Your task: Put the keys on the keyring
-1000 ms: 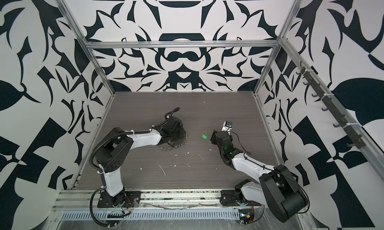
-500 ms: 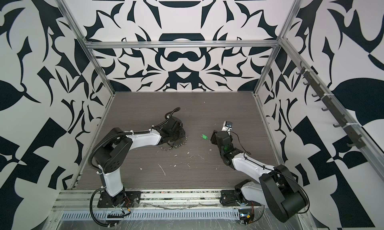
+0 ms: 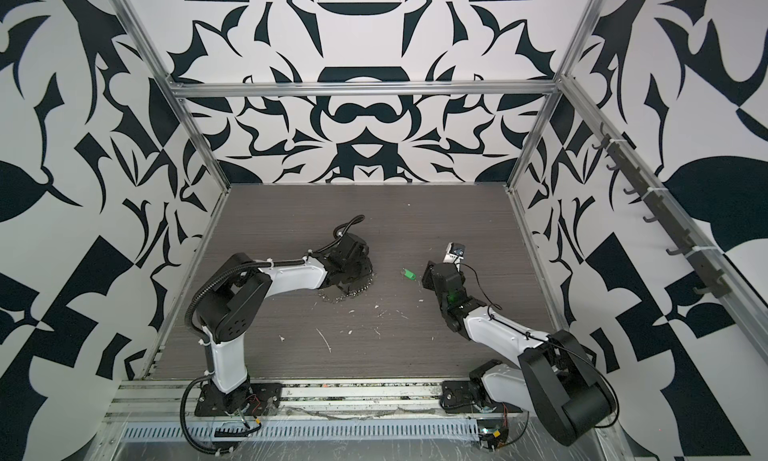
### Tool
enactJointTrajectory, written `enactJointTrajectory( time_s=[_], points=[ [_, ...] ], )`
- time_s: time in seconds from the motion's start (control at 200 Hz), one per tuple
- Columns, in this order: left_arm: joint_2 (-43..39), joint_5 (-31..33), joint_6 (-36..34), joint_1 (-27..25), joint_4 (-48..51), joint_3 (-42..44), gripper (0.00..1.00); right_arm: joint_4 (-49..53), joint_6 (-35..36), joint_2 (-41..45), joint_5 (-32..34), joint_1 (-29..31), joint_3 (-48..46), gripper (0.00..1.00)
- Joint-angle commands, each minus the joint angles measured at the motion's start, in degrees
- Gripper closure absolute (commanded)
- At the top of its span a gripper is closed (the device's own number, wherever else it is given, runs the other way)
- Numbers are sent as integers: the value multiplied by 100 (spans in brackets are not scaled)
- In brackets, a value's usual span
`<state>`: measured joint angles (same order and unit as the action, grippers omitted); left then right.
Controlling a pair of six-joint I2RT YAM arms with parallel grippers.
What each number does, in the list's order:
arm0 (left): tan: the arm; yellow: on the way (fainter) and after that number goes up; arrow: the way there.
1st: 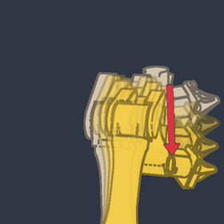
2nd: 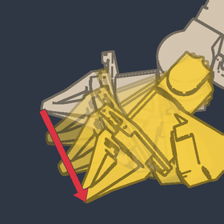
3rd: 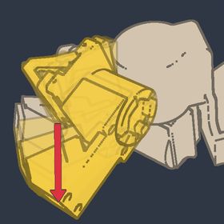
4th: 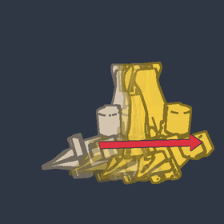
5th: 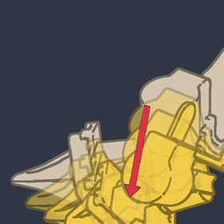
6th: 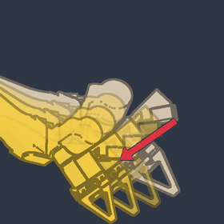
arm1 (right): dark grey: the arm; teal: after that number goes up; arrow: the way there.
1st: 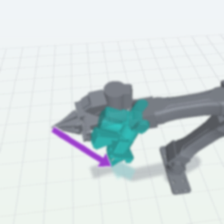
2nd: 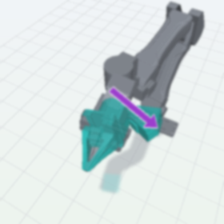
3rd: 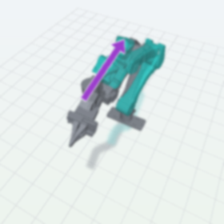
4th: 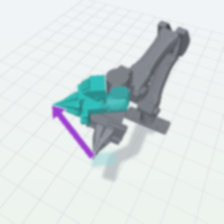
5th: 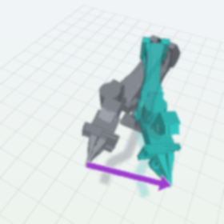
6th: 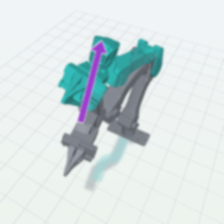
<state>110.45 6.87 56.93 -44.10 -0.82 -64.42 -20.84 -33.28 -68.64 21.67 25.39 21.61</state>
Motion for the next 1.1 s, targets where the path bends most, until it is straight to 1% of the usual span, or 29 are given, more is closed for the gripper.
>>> enactJointTrajectory(
  time_s=[0.0,0.34,0.495,0.705,0.82,0.955,1.095],
  points=[
    [125,163,-101,-64,340,-181,68,-119,-56,158,101,20,-7,39],
    [150,337,-225,-114,547,-255,70,-113,-56,180,109,21,-23,42],
    [178,375,-457,-123,701,-380,69,-113,-56,180,118,19,-25,42],
    [139,146,-1575,-121,465,-476,66,-121,-56,177,109,19,-24,42],
    [222,-53,-2084,-124,632,-698,66,-121,-56,178,109,19,-22,42],
    [300,-11,-2312,-126,893,-885,67,-111,-39,193,111,19,-30,42],
    [190,-60,-2426,-124,846,-823,67,-129,-39,216,127,21,-38,42]
  ],
)
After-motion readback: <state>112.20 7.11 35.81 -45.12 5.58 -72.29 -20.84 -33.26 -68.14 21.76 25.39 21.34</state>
